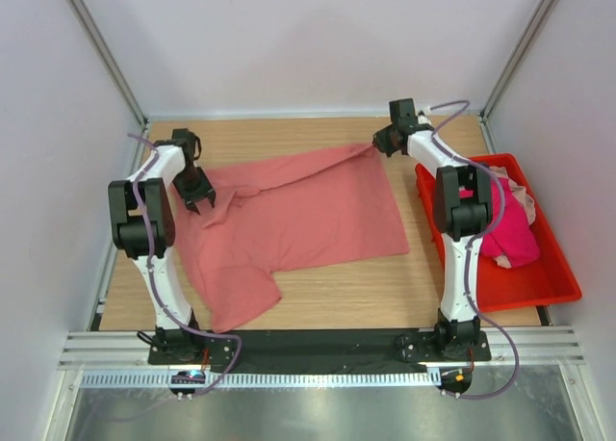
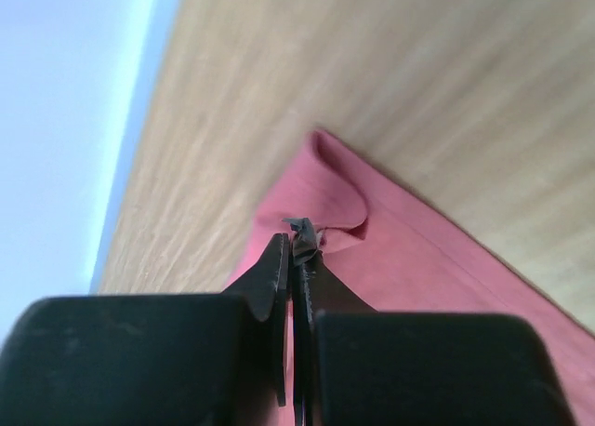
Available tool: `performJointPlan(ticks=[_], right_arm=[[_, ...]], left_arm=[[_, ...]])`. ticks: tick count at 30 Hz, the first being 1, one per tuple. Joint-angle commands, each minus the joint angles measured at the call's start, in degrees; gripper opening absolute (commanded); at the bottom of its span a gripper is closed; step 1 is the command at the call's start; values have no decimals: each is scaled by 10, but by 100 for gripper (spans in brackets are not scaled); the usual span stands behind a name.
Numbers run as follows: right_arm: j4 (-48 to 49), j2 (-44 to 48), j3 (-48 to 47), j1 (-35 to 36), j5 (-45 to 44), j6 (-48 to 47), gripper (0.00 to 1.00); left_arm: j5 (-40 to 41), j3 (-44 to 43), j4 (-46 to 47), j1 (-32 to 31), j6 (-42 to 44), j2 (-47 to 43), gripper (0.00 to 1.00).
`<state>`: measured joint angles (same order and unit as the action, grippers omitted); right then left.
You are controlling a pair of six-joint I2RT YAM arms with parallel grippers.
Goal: Fold and stack the t-shirts
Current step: Fold the tshirt
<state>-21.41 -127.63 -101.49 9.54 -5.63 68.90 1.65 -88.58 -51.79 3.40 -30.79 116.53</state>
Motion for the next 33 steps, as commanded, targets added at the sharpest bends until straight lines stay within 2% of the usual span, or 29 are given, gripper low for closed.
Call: performJointPlan(ticks=[1, 7, 10, 15, 17, 18, 20, 21, 24, 26, 29, 33], right_arm=[[34, -4, -75, -1, -12, -151, 1], [78, 2, -65, 0, 49, -230, 1], [95, 21, -11, 2, 75, -253, 1], [92, 58, 55, 2, 68, -284, 1], [79, 65, 74, 1, 39, -293, 1], [57, 66, 73, 0, 30, -300, 5], [18, 64, 57, -3, 9, -309, 11], [9, 64, 52, -4, 6, -314, 23], [12, 67, 39, -13, 4, -327, 37], [9, 61, 10, -21, 7, -342, 41], [1, 20, -53, -30, 73, -359, 45], [-39, -65, -172, -33, 156, -374, 39]], left_arm=[[21, 1, -9, 0, 13, 5, 45], [24, 16, -4, 0, 15, 5, 45], [27, 17, -5, 1, 17, 3, 45], [26, 14, -6, 1, 20, 5, 45], [22, 13, -6, 0, 20, 5, 45], [21, 13, -7, 0, 20, 5, 45], [18, 13, -5, 1, 19, 5, 45], [17, 12, -6, 0, 19, 5, 45], [16, 16, -3, 0, 20, 1, 45], [11, 16, -1, 1, 22, 0, 45], [5, 17, 1, 1, 23, 0, 46], [-2, 20, 4, 1, 22, 0, 46]])
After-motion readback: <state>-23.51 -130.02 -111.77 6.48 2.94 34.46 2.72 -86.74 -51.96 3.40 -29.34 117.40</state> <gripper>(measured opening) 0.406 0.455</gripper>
